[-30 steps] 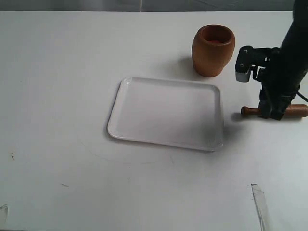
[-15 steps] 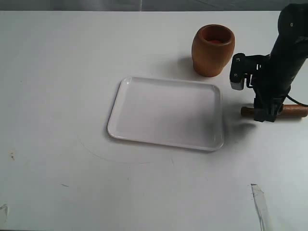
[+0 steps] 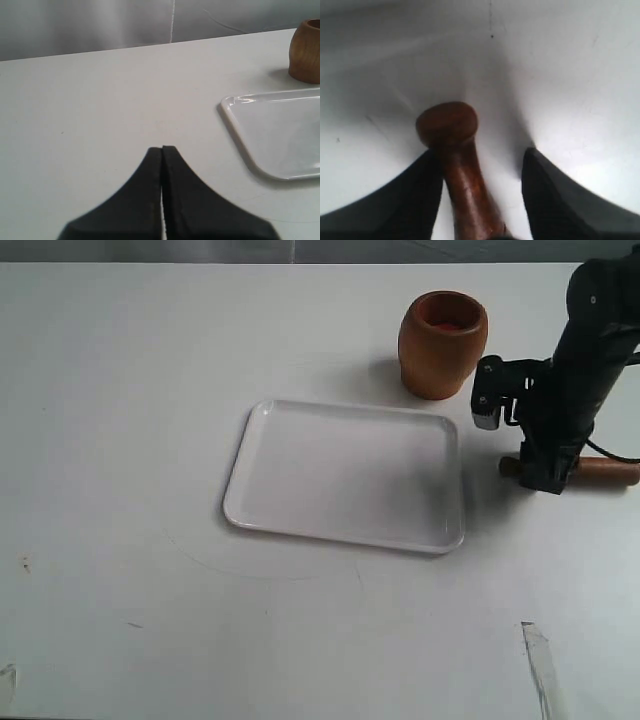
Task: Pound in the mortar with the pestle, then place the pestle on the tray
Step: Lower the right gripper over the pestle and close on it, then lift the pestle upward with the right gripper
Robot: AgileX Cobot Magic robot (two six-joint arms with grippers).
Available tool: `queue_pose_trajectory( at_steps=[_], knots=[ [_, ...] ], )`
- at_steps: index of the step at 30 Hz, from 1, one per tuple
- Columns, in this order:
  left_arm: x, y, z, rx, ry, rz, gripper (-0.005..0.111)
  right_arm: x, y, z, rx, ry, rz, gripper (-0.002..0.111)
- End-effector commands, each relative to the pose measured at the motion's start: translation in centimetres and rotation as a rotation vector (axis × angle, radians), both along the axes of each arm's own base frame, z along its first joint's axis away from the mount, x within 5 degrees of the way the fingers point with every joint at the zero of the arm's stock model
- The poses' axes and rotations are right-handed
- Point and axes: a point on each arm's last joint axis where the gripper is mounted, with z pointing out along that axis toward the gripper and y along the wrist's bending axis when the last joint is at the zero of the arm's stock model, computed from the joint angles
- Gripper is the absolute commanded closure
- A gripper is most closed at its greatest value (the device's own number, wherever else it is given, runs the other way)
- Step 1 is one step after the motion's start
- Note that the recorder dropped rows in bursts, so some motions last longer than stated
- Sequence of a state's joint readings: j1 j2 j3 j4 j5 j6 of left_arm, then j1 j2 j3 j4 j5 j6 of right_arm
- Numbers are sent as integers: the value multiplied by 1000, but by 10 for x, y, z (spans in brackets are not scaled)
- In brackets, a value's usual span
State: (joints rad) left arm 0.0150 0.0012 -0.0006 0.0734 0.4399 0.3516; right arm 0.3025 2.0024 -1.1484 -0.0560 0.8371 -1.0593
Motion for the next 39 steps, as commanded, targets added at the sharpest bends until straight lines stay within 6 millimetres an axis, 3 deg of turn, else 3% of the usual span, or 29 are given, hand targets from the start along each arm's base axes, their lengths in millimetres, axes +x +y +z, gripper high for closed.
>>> queue_pose_trajectory(
  at_steps=[1,3,9,14,20,25,29,33,36,39],
  knots=[
    [0,-1,0,-15,-4,-6,107,-5,-1,-19,-24,66,15,93],
    [0,-1,0,-15,-4,-6,107,-5,-1,-19,-26,71,11,108],
    [0,-1,0,-15,-4,-6,107,3,1,-12,-20,34,-74,108],
    [0,-1,0,-15,-4,-6,107,13,4,21,16,-67,-142,108],
    [0,-1,0,-15,-4,-6,107,15,7,94,160,-346,-222,108],
    [0,-1,0,-15,-4,-6,107,6,18,168,524,-605,-390,108],
    [0,-1,0,-15,-4,-6,107,0,21,208,765,-734,-513,108],
    [0,-1,0,-15,-4,-6,107,0,24,221,896,-759,-592,108],
    [0,-1,0,-15,-4,-6,107,2,25,214,968,-802,-691,108],
    [0,-1,0,-15,-4,-6,107,2,23,202,951,-958,-778,108]
  ],
)
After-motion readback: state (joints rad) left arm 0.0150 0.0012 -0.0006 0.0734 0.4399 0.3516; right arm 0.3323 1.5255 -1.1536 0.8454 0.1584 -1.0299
